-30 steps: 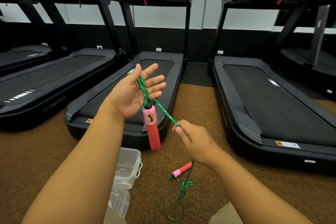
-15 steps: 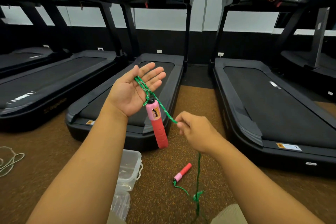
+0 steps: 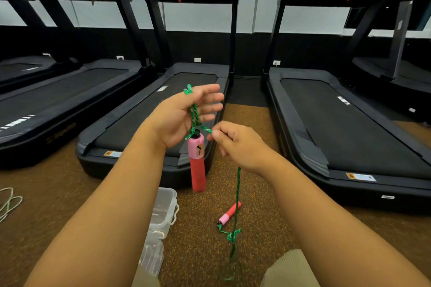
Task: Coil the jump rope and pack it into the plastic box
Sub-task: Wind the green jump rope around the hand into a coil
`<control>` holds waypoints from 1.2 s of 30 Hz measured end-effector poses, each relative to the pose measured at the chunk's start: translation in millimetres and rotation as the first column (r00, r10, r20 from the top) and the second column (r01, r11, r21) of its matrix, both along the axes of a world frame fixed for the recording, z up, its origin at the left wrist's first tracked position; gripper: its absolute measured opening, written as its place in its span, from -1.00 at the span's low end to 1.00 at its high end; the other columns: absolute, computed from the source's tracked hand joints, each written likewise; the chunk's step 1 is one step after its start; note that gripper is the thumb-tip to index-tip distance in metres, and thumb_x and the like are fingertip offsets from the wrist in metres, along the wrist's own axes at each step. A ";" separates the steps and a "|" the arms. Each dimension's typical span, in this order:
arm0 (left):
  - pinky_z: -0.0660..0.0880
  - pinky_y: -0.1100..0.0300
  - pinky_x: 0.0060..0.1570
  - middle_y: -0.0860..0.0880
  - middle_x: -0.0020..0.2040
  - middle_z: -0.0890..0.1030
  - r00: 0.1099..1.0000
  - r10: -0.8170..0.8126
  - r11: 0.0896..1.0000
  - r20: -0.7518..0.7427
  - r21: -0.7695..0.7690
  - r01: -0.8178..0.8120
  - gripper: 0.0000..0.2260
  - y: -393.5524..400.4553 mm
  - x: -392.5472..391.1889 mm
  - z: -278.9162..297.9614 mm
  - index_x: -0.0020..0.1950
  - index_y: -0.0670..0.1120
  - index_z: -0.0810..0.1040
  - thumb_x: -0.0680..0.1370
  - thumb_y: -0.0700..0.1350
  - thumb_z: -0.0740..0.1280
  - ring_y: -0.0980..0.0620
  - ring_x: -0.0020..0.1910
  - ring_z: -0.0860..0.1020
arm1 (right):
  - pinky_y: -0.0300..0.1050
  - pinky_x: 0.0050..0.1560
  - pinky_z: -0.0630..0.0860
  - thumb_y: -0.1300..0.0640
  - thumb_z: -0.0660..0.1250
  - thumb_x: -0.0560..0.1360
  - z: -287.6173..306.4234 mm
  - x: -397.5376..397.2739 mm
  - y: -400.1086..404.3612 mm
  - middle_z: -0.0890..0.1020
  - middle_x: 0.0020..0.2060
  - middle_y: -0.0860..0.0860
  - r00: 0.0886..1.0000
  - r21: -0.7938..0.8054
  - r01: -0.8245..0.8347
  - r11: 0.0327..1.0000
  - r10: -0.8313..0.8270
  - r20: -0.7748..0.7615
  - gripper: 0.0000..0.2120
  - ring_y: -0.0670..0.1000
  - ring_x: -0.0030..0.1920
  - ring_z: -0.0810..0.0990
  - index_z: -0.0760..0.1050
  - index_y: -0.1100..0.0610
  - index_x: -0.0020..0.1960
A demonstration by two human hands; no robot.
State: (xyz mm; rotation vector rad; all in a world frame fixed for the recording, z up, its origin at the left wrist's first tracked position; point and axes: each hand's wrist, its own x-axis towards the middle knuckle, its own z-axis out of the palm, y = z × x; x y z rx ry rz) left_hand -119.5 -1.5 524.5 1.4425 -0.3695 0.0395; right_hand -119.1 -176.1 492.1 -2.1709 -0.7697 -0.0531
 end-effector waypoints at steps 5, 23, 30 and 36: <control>0.43 0.07 0.03 -0.20 0.06 0.60 0.996 0.066 0.937 0.062 0.340 -0.083 -0.69 -14.6 1.0 -1.2 0.20 -0.14 0.58 0.66 -0.08 0.09 -0.08 0.00 0.50 | -0.05 -0.23 0.44 0.04 0.14 0.60 23.5 6.5 8.8 0.50 -0.33 -0.06 0.994 0.020 0.021 1.000 -0.023 0.102 -0.79 -0.04 -0.30 0.47 0.48 0.02 -0.15; 0.26 -0.10 0.40 -0.25 0.32 0.51 0.974 -0.169 0.962 -0.154 -0.243 0.128 -0.31 8.9 1.4 -0.4 0.38 -0.24 0.41 0.58 0.27 -0.11 -0.18 0.31 0.48 | 0.00 -0.16 0.52 -0.03 0.19 0.57 17.0 -13.9 6.0 0.57 -0.13 -0.04 0.766 -0.368 0.037 0.929 0.210 0.607 -0.80 0.02 -0.13 0.55 0.52 0.06 0.00; 0.40 -0.11 0.23 -0.19 -0.21 0.66 0.859 -0.402 0.916 -0.318 -0.141 0.377 -0.16 -1.7 -7.5 -16.8 -0.10 -0.27 0.62 0.49 0.41 -0.15 -0.17 -0.09 0.62 | -0.07 -0.24 0.44 -0.09 0.23 0.54 47.5 -8.0 4.5 0.43 -0.19 -0.05 0.725 -0.349 0.105 0.931 0.168 0.668 -0.74 0.00 -0.23 0.47 0.50 0.12 -0.03; 0.48 -0.07 0.17 -0.37 0.11 0.59 0.803 -0.481 0.873 -0.351 -0.110 0.475 -0.03 2.0 -3.4 -19.4 0.19 -0.39 0.51 0.43 0.45 -0.17 -0.27 0.10 0.60 | -0.02 -0.12 0.47 0.02 0.24 0.55 49.4 11.1 -4.0 0.46 -0.16 -0.04 0.799 -0.278 0.137 0.951 0.060 0.598 -0.85 -0.01 -0.14 0.48 0.53 0.07 -0.01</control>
